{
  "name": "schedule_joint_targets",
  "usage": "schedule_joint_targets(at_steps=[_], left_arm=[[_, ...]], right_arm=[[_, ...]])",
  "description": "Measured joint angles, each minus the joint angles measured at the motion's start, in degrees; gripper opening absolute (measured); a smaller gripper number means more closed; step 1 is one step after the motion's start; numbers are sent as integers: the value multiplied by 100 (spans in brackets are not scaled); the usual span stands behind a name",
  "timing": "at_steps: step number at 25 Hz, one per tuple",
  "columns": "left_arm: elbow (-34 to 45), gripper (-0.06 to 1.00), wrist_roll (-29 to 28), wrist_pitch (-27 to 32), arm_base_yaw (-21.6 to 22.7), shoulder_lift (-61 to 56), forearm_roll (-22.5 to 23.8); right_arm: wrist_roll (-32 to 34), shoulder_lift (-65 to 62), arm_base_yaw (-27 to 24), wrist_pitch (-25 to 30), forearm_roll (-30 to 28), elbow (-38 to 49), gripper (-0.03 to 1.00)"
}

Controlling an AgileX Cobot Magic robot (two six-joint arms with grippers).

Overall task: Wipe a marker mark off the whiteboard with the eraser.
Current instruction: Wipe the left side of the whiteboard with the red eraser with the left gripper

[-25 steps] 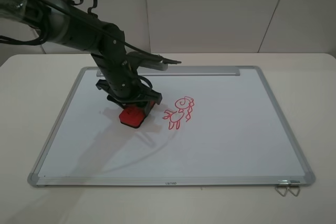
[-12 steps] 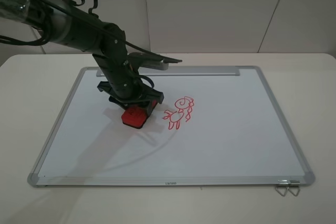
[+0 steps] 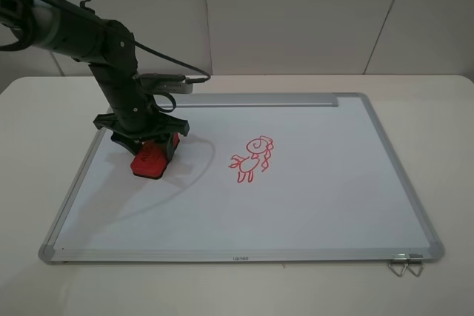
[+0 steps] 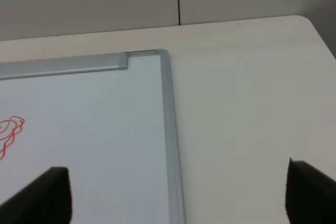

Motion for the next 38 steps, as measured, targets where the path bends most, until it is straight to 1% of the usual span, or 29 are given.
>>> schedule_joint_targets(at_steps=[4, 9, 14, 16, 23, 28, 33, 38], left_arm=[[66, 57, -9, 59, 245, -75, 141], [74, 57, -9, 71, 266, -75, 151], [80, 57, 34, 23, 18, -80, 422], [85, 57, 77, -6, -144, -80, 436], [100, 57, 161, -217, -856, -31, 225], [53, 57, 188, -296, -1264, 80, 113], [26, 57, 188, -302, -1353, 99, 115], [-33, 57, 189, -252, -1256, 119, 31]], right_arm=[[0, 0, 0, 0, 0, 0, 72], [0, 0, 0, 0, 0, 0, 72], [0, 0, 0, 0, 0, 0, 72], [0, 0, 0, 0, 0, 0, 72], [0, 0, 0, 0, 0, 0, 72], [0, 0, 0, 0, 0, 0, 72], [0, 0, 0, 0, 0, 0, 72], [0, 0, 0, 0, 0, 0, 72]])
